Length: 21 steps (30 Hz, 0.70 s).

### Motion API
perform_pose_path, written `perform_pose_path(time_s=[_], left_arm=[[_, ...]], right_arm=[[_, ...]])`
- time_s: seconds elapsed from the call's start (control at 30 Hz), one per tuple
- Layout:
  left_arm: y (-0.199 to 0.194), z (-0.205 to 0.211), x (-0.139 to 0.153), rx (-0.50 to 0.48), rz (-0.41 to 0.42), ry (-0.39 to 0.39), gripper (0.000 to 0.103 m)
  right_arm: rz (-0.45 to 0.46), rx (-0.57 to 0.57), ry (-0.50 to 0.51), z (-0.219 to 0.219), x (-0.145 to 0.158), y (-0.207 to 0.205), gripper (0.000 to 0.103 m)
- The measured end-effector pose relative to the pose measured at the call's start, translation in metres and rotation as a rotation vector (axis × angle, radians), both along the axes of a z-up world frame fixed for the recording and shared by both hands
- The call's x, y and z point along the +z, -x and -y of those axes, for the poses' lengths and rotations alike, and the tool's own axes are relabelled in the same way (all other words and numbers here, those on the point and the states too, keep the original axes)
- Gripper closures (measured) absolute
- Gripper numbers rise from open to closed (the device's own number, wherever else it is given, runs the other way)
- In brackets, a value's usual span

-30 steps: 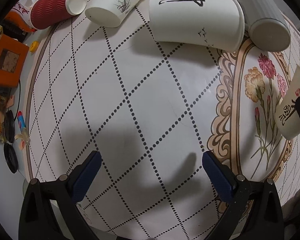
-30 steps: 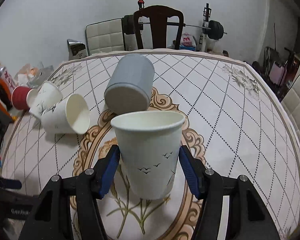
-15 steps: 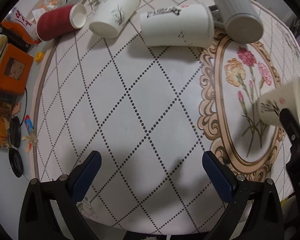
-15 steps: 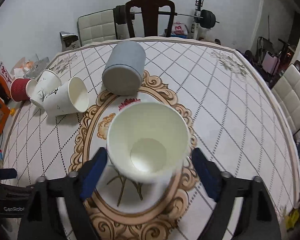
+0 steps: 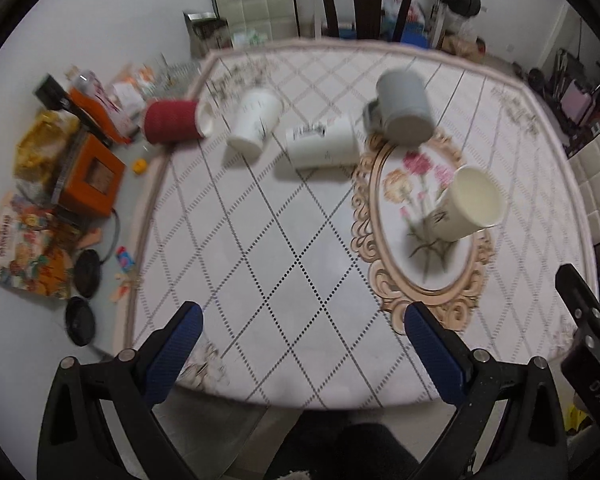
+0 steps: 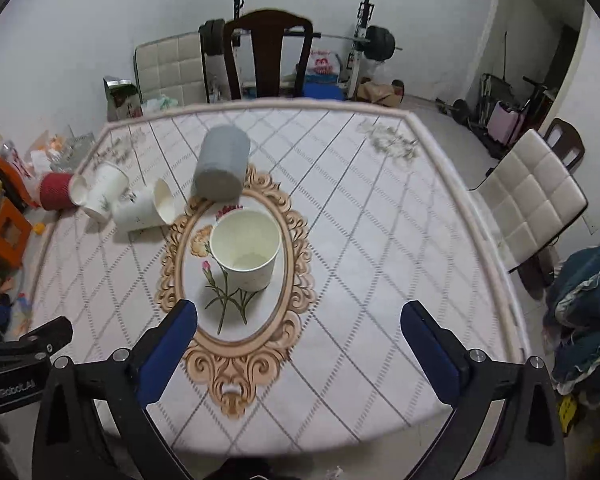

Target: Flip cup upright

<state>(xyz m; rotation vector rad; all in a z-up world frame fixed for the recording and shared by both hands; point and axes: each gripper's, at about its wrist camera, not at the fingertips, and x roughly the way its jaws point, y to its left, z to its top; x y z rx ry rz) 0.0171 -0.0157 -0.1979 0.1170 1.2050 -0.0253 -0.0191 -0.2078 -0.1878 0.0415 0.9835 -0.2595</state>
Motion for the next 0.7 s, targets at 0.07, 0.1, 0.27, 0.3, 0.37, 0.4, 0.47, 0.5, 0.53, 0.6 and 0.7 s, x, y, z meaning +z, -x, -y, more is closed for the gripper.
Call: perform_pose_path(time_s=[0.07,0.1,0.27,0.3,0.37,0.4,0.47,0.5,0.53,0.6,0.7], left_arm=[[0.015,0.005,0.022,0.002,0.041,0.012,0.000],[0.021,0.005,0.035,0.002,0.062,0.018,0.000],[0.055,0.009,0.086,-0.001,0.157,0.038,0.000],[0.063,0.010,0.097,-0.004,0.175,0.041,0.000],[0.077,0.012,0.113,-0.013,0.206,0.044,0.000],[0.084,0.012,0.121,-0.015,0.220,0.044,0.000],[0.095,0.013,0.132,-0.016,0.244,0.045,0.000],[0.101,0.012,0.139,-0.016,0.256,0.046,0.000],[0.105,0.011,0.143,-0.014,0.265,0.049,0.000],[0.113,0.009,0.150,-0.012,0.279,0.054,0.000],[0.123,0.006,0.160,-0.005,0.308,0.049,0.000]], right_arm=[[0.020,0.001,0.002,0.002,0.029,0.017,0.000],[0.030,0.002,0.010,0.002,0.042,0.025,0.000],[0.081,0.011,0.026,0.005,0.104,0.069,0.000],[0.091,0.011,0.030,0.005,0.116,0.078,0.000],[0.103,0.010,0.039,0.006,0.133,0.092,0.000],[0.112,0.008,0.043,0.006,0.143,0.100,0.000],[0.127,0.004,0.043,0.006,0.156,0.112,0.000],[0.134,0.002,0.044,0.006,0.163,0.118,0.000],[0.140,0.002,0.045,0.006,0.169,0.123,0.000],[0.153,0.000,0.047,0.006,0.178,0.132,0.000],[0.171,0.001,0.044,0.007,0.190,0.145,0.000]])
